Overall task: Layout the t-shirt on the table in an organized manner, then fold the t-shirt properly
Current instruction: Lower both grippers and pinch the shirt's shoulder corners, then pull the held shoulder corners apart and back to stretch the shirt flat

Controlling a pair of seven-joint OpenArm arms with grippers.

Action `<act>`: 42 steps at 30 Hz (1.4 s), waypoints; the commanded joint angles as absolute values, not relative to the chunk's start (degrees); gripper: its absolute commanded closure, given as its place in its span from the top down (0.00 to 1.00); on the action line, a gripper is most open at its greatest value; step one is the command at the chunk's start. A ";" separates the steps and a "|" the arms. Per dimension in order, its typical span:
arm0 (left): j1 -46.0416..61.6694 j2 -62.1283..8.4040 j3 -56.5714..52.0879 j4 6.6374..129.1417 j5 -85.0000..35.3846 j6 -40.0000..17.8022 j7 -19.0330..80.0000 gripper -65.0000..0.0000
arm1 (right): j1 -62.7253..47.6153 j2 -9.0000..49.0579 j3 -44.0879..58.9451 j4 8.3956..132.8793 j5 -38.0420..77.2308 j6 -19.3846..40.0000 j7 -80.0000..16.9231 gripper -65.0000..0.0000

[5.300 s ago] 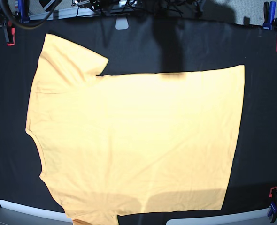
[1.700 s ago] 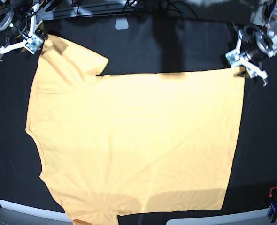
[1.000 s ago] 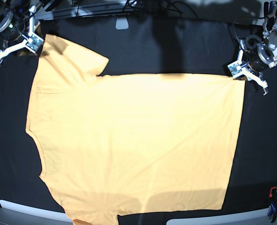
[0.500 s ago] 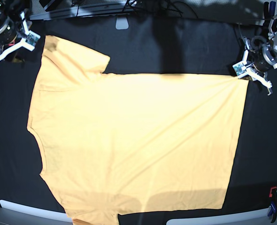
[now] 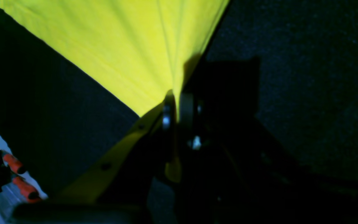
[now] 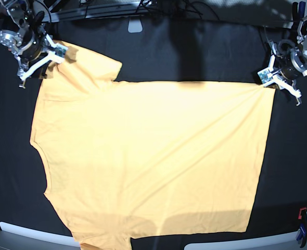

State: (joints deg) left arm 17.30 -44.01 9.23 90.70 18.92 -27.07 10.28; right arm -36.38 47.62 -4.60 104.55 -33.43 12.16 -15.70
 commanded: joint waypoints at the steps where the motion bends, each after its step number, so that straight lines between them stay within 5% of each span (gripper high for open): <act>1: 17.10 -45.30 8.73 91.20 19.05 -26.39 10.20 0.00 | -35.77 48.73 -4.95 105.08 -33.58 11.31 -15.46 0.48; 28: 17.12 -45.28 8.73 91.20 19.00 -26.41 10.26 0.00 | -23.66 44.60 -7.60 99.50 -25.26 14.63 -13.43 0.38; 31: 17.12 -45.25 8.73 91.20 19.00 -26.41 10.24 0.00 | -23.66 44.62 -7.60 99.50 -25.26 14.61 -13.41 0.24; 34: 17.12 -45.28 8.73 91.20 18.98 -26.41 10.24 0.00 | -23.66 44.62 -7.60 99.50 -25.26 14.61 -13.34 0.01; 42: 20.49 -47.27 8.73 92.44 15.97 -26.41 11.07 0.00 | -27.31 50.68 -7.51 101.56 -23.46 14.11 -18.83 0.00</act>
